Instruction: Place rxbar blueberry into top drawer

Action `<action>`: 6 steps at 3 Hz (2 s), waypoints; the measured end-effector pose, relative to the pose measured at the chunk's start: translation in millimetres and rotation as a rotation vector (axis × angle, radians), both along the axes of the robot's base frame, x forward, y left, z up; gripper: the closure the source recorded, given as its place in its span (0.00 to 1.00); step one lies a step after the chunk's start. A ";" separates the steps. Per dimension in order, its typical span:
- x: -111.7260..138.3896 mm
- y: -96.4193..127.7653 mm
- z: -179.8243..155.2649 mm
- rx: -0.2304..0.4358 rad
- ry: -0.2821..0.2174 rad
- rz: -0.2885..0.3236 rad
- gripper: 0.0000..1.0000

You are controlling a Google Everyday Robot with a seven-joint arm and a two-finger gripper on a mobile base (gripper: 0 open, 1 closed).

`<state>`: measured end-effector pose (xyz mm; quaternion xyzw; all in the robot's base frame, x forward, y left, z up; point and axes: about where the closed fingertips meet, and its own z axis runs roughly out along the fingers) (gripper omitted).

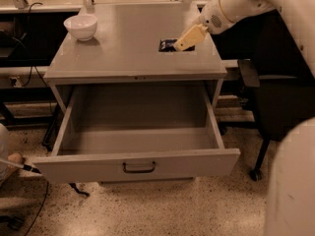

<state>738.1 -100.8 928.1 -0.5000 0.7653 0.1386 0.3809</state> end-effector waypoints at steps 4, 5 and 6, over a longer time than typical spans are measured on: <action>-83.4 3.0 -19.6 0.010 0.114 0.001 1.00; -127.4 23.2 -66.4 0.030 0.244 0.015 1.00; -140.3 55.7 -127.5 0.058 0.334 0.022 1.00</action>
Offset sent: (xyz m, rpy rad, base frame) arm -0.0249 0.0012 0.0058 0.0314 0.0010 -0.0082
